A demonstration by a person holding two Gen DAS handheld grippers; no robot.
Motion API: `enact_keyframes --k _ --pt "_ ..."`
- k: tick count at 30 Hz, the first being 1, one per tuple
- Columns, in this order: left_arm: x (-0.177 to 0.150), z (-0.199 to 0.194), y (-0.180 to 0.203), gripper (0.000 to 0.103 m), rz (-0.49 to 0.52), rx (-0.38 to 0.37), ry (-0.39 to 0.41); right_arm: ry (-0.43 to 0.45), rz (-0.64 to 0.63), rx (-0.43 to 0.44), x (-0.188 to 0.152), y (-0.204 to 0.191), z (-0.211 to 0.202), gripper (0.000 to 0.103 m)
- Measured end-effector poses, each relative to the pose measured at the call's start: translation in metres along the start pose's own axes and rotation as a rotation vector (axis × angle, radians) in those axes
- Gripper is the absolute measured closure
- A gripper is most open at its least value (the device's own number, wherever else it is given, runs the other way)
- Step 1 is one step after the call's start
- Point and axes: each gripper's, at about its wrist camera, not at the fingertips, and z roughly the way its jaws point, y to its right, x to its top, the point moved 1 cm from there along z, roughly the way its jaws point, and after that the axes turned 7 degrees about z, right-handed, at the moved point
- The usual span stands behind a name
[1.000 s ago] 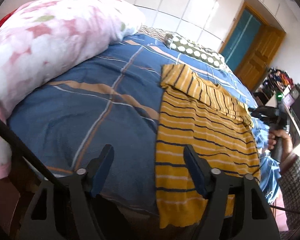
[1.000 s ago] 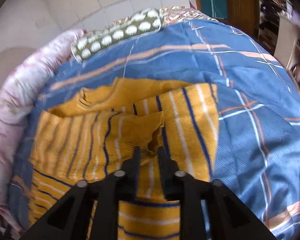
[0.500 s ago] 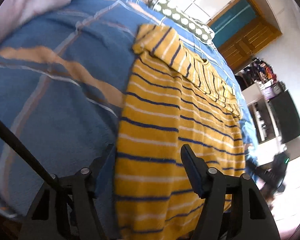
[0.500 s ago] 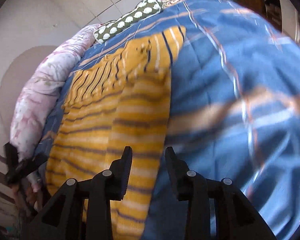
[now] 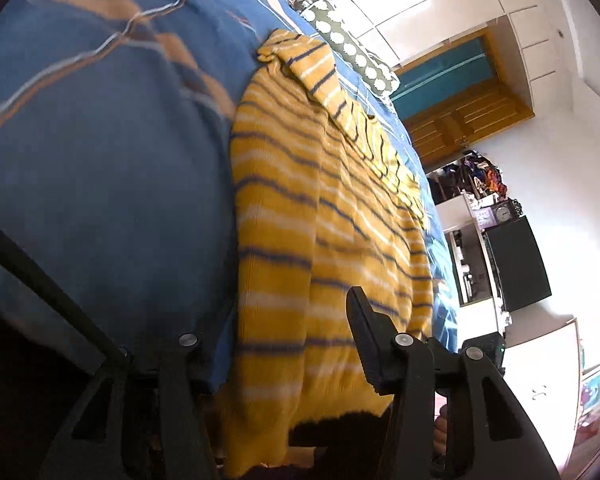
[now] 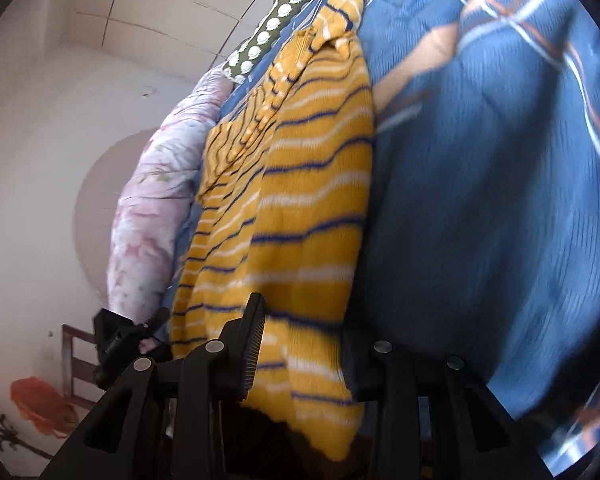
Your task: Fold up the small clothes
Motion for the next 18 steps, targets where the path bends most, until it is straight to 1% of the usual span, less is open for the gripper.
enact_keyframes --k 6,12,14,15,16,17,18 --pt "-0.021 0.006 0.005 0.052 0.03 0.02 -0.04 -0.06 -0.016 -0.01 -0.021 0.0 0.01 0.066" --pt "-0.03 0.015 0.011 0.052 0.057 0.038 -0.071 -0.134 -0.051 -0.033 -0.043 -0.005 0.029 0.067" --pt "-0.032 0.018 0.015 0.052 0.08 0.056 -0.082 -0.141 -0.064 -0.041 -0.047 -0.006 0.032 0.067" --pt "-0.032 0.021 0.017 0.058 0.095 0.077 -0.091 -0.141 -0.066 -0.045 -0.047 -0.006 0.033 0.067" --pt "-0.031 0.022 0.019 0.066 0.105 0.113 -0.099 -0.14 -0.065 -0.049 -0.047 -0.006 0.033 0.068" --pt "-0.029 0.025 0.019 0.087 0.111 0.147 -0.106 -0.141 -0.063 -0.055 -0.047 -0.005 0.032 0.072" --pt "-0.028 0.023 0.019 0.095 0.109 0.169 -0.111 -0.143 -0.063 -0.063 -0.047 -0.004 0.033 0.08"
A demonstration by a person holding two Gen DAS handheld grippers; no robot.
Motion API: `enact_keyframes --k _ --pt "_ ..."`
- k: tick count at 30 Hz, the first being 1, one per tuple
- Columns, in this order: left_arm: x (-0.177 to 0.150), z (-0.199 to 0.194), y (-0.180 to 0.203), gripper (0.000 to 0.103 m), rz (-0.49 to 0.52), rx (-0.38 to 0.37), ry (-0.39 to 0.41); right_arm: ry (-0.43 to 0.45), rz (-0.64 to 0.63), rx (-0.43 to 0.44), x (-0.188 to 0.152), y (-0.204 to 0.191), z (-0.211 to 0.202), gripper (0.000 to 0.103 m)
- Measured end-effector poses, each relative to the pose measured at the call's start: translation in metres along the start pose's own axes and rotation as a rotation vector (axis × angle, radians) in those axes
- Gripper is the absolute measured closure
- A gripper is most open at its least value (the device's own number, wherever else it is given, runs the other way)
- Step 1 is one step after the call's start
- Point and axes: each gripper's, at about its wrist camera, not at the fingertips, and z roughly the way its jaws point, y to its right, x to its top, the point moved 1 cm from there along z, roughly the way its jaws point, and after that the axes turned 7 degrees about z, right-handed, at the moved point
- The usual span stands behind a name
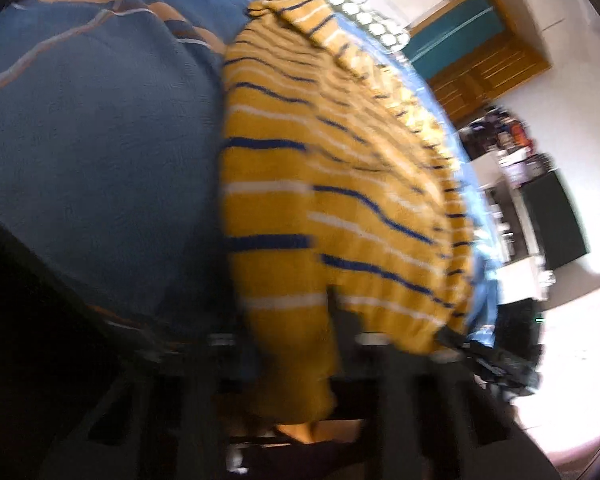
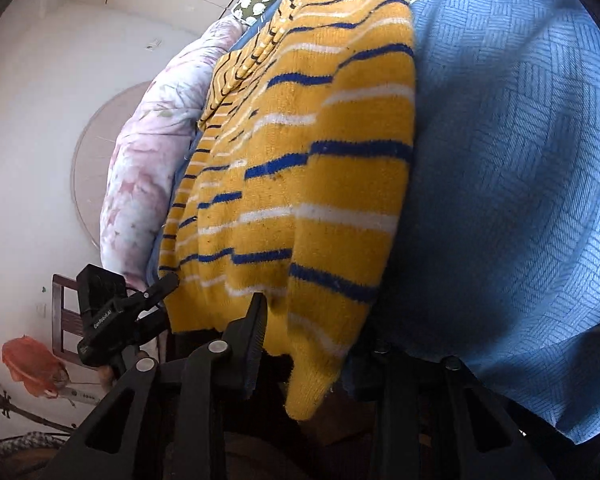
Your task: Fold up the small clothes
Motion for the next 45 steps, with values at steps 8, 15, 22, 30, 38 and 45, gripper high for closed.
enact_keyframes --k 8,15,22,30,38,45 --pt "0.006 -0.076 0.023 0.095 0.024 -0.027 0.151 0.04 -0.088 0.004 -0.006 -0.028 -0.044 0.096" --pt "-0.017 -0.098 0.056 0.095 0.162 0.031 0.174 -0.005 -0.25 0.011 -0.048 -0.062 -0.084 0.096" --pt "0.006 -0.087 0.042 0.095 0.147 0.094 0.15 -0.015 -0.202 0.012 -0.026 -0.046 -0.067 0.096" --pt "0.119 -0.086 0.076 0.095 0.236 0.144 0.244 0.183 -0.27 0.046 0.08 -0.107 -0.084 0.096" --pt "0.249 0.002 0.078 0.095 0.227 0.257 0.17 0.299 -0.206 -0.05 0.2 -0.125 -0.053 0.096" --pt "0.294 0.067 0.041 0.09 0.112 0.197 0.068 0.251 -0.054 -0.076 0.271 -0.082 -0.016 0.092"
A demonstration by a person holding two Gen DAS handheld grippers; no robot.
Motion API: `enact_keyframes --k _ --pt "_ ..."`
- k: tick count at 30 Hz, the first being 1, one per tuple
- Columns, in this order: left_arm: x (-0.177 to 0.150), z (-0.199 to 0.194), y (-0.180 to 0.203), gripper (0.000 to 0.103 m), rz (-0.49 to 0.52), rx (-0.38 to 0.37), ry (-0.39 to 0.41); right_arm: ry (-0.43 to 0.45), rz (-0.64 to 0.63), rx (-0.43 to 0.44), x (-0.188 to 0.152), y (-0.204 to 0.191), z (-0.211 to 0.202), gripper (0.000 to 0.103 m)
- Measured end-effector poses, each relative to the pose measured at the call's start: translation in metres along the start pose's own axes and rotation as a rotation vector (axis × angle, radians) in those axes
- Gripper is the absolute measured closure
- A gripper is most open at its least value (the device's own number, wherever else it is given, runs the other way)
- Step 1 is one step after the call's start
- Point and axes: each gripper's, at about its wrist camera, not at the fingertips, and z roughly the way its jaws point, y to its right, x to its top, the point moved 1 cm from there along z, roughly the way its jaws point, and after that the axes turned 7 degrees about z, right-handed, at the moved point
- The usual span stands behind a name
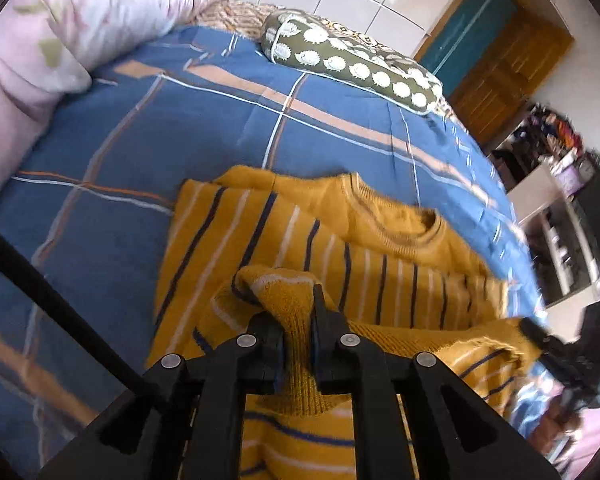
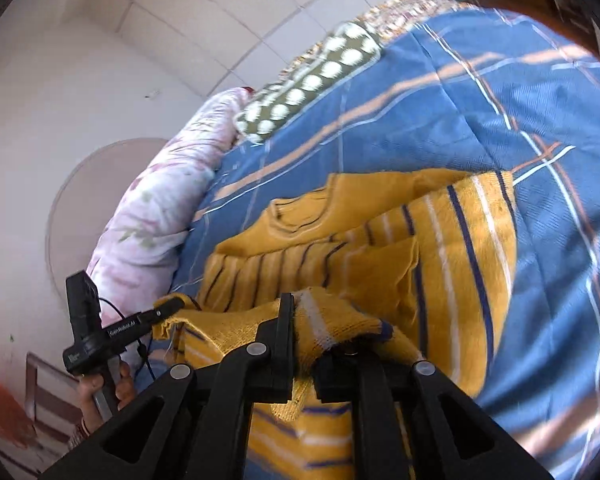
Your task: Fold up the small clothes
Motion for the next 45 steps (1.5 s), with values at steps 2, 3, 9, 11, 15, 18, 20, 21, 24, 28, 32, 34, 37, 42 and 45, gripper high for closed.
enact_keyframes --k 2,3,9,11,15,18,20,21,24,28,32,34,37,42,45 --pt "0.015 0.009 -0.009 0.09 -0.047 -0.054 -0.002 -0.01 0.067 0.002 0.015 0.014 0.013 0.09" --pt "0.022 0.014 -0.015 0.087 -0.074 -0.083 -0.008 -0.013 0.094 0.003 0.021 0.019 0.019 0.089" --pt "0.05 0.028 -0.043 0.051 -0.2 -0.164 0.036 -0.015 0.286 0.061 0.051 0.058 0.054 0.073" --pt "0.054 0.027 -0.058 0.046 -0.267 -0.229 0.06 0.007 0.338 0.112 0.055 0.067 0.055 0.058" --pt "0.051 0.029 -0.072 0.046 -0.313 -0.254 0.047 0.019 0.425 0.184 0.063 0.079 0.054 0.054" --pt "0.046 0.018 -0.071 0.045 -0.275 -0.213 0.051 0.044 0.423 0.174 0.071 0.078 0.046 0.047" --pt "0.04 0.009 -0.068 0.044 -0.251 -0.188 0.05 0.1 0.424 0.151 0.077 0.078 0.029 0.037" --pt "0.036 0.004 -0.066 0.044 -0.234 -0.171 0.047 0.124 0.428 0.14 0.08 0.079 0.02 0.034" --pt "0.019 -0.013 -0.059 0.042 -0.167 -0.124 0.042 0.138 0.394 0.113 0.077 0.075 -0.007 0.034" --pt "-0.019 -0.027 -0.049 0.033 -0.042 -0.071 0.004 0.078 0.244 -0.002 0.043 0.064 -0.038 0.034" --pt "-0.058 -0.02 -0.054 0.032 0.019 -0.058 -0.066 0.004 0.124 -0.103 -0.013 0.07 -0.055 0.033" --pt "-0.072 -0.011 -0.057 0.032 0.028 -0.025 -0.095 -0.034 0.075 -0.151 -0.044 0.075 -0.055 0.033" --pt "-0.083 0.005 -0.058 0.065 0.087 0.095 -0.179 -0.063 0.024 -0.169 -0.071 0.074 -0.048 0.061" --pt "-0.066 -0.024 -0.073 0.083 0.033 0.206 -0.147 0.031 0.093 -0.32 -0.063 0.096 -0.074 0.097" --pt "-0.07 -0.051 -0.076 0.082 0.039 0.229 -0.082 0.062 0.106 -0.442 -0.061 0.108 -0.095 0.1"
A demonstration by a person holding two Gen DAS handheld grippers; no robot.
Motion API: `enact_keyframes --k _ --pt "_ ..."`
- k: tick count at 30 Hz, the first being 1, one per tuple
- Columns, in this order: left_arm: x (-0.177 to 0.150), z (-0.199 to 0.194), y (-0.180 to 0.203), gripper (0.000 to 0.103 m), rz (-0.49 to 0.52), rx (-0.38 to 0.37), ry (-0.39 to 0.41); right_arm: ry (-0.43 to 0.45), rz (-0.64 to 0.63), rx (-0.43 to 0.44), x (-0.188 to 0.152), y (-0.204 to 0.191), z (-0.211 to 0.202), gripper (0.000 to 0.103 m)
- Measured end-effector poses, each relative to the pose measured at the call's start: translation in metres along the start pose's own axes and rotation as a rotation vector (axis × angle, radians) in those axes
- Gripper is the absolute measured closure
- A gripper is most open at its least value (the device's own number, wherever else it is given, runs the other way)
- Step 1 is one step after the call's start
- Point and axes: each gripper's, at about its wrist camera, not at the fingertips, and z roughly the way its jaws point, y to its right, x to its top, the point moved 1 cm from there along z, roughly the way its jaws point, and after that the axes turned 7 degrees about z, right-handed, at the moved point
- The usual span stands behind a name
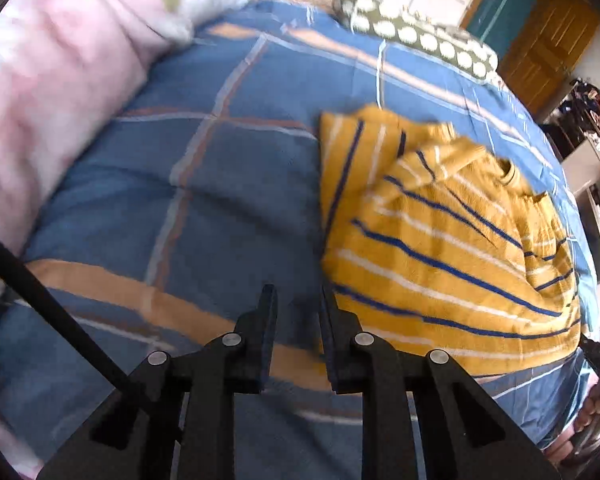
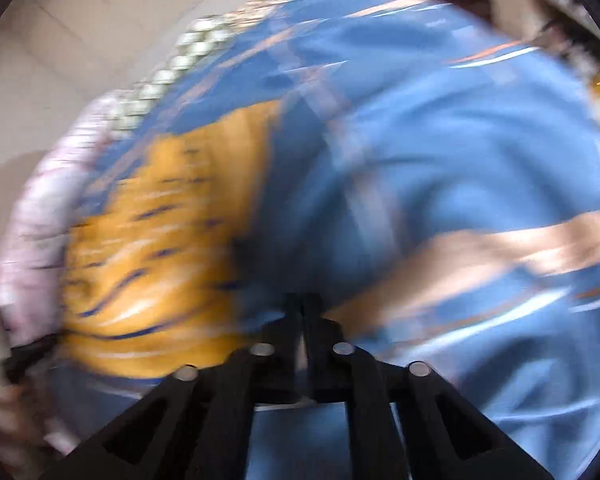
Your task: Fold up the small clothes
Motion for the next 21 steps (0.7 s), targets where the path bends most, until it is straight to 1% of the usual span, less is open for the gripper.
enact_keyframes --k 1,2,3,4,5,6,7,8,9,11,16,19,21 --pt "-0.006 -0.009 -0.002 0.079 -0.004 0.008 0.026 0.013 0.016 0.033 0.0 0.006 -0.01 0.099" --pt "-0.011 -0.013 -0.004 0.071 -0.006 0.003 0.039 0.037 0.012 0.061 0.0 0.006 -0.022 0.099" --pt "-0.018 -0.019 -0.004 0.061 -0.012 -0.01 0.063 0.066 -0.014 0.078 -0.002 0.001 -0.033 0.099" --pt "-0.023 -0.024 -0.001 0.056 -0.021 -0.015 0.09 0.084 -0.043 0.088 -0.004 -0.008 -0.04 0.099" --pt "-0.032 -0.028 0.002 0.049 -0.034 -0.005 0.128 0.097 -0.075 0.104 -0.007 -0.021 -0.045 0.099" --pt "-0.039 -0.032 0.004 0.047 -0.041 0.008 0.159 0.102 -0.108 0.123 -0.009 -0.04 -0.046 0.099" --pt "-0.047 -0.034 0.008 0.047 -0.049 0.02 0.192 0.096 -0.146 0.142 -0.012 -0.057 -0.046 0.099" --pt "-0.057 -0.034 0.012 0.043 -0.062 0.027 0.223 0.087 -0.178 0.151 -0.016 -0.074 -0.043 0.099" --pt "-0.064 -0.032 0.014 0.037 -0.078 0.025 0.243 0.069 -0.217 0.16 -0.021 -0.096 -0.037 0.099" --pt "-0.076 -0.025 0.019 0.032 -0.108 0.013 0.275 0.03 -0.287 0.169 -0.029 -0.137 -0.021 0.099" --pt "-0.105 -0.003 0.021 0.032 -0.129 0.012 0.336 -0.029 -0.471 0.153 -0.054 -0.241 0.024 0.099" --pt "-0.12 0.004 0.011 0.031 -0.135 0.0 0.357 -0.064 -0.529 0.161 -0.058 -0.298 0.065 0.099" --pt "-0.123 0.002 0.007 0.03 -0.124 -0.012 0.381 -0.083 -0.568 0.132 -0.056 -0.334 0.1 0.099"
